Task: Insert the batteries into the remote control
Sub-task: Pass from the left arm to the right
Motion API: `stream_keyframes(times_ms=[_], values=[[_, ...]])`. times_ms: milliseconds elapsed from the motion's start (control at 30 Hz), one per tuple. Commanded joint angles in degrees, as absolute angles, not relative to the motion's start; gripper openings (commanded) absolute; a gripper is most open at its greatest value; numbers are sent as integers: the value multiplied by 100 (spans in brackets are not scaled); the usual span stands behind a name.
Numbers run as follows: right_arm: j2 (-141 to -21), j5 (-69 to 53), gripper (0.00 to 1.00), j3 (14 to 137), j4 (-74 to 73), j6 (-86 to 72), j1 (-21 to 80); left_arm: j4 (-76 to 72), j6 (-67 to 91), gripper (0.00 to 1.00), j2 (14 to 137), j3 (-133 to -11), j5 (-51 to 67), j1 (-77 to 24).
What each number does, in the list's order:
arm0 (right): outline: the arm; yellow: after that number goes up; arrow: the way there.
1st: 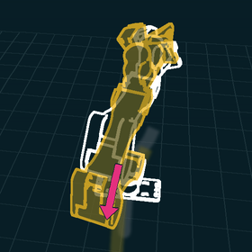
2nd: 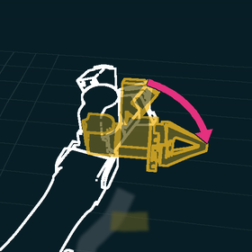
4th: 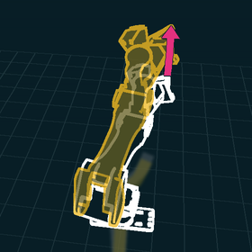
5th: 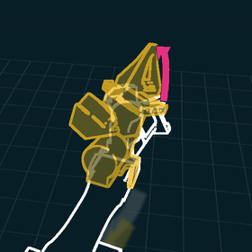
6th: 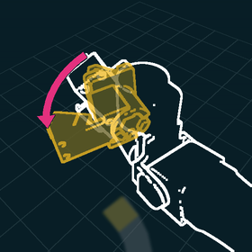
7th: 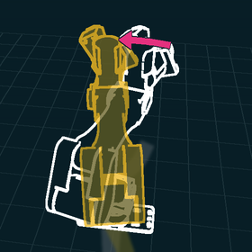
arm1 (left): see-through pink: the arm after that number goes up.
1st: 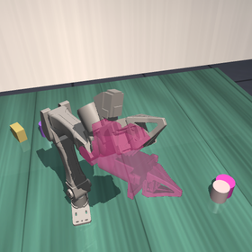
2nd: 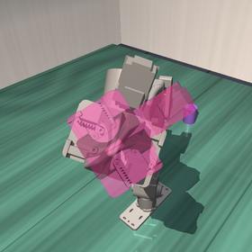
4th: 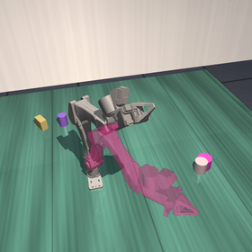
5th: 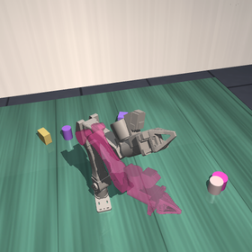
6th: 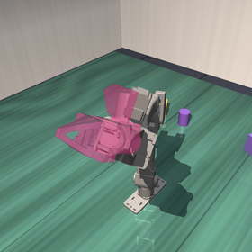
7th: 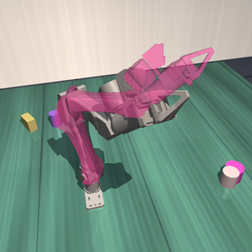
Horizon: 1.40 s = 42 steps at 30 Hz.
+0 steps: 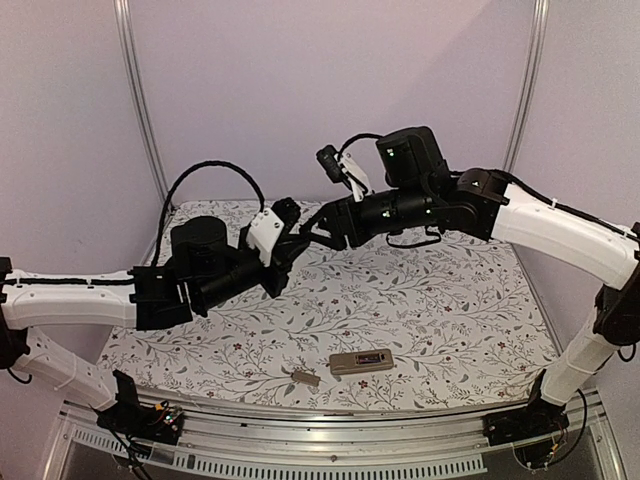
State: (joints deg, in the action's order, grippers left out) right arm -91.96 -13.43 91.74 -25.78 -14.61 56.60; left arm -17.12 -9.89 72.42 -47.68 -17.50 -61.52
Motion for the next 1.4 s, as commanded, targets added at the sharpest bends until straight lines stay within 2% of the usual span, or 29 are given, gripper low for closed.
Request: stream_keyframes(times_ms=[0, 233, 400, 500, 667, 733, 767, 833, 867, 900, 1067, 1367], values=[[-9347, -1556, 53, 9360, -2704, -1630, 5678, -1491, -1042, 0, 7299, -4903, -1711, -6207], [-9467, -1407, 41, 9404, -2631, -1600, 5678, -1387, -1037, 0, 7352, -4940, -1582, -6217], [-9488, -1381, 19, 9413, -2651, -1556, 5678, -1365, -1040, 0, 7352, -4961, -1569, -6220], [-9492, -1372, 11, 9405, -2727, -1532, 5678, -1373, -1039, 0, 7356, -4966, -1574, -6214], [-9467, -1307, 1, 9400, -2837, -1525, 5677, -1388, -1014, 0, 7324, -4950, -1565, -6220], [-9443, -1246, 0, 9396, -2848, -1544, 5663, -1446, -936, 0, 7272, -4925, -1564, -6215], [-9416, -1245, 0, 9401, -2836, -1595, 5634, -1518, -867, 6, 7220, -4868, -1571, -6217], [-9337, -1448, 0, 9364, -2673, -1712, 5525, -1845, -785, 49, 7004, -4618, -1408, -6221], [-9226, -1680, 0, 9232, -2446, -1827, 5419, -2141, -784, 62, 6843, -4392, -1256, -6218], [-9131, -1972, 0, 9062, -1988, -1924, 5339, -2476, -789, 69, 6680, -4147, -1110, -6215], [-8590, -3229, 0, 8447, -451, -2392, 5212, -3540, -745, 71, 6053, -3502, -665, -6194], [-8454, -3493, 0, 8156, 339, -2593, 5221, -4339, -364, 61, 6262, -3768, -214, -6171]])
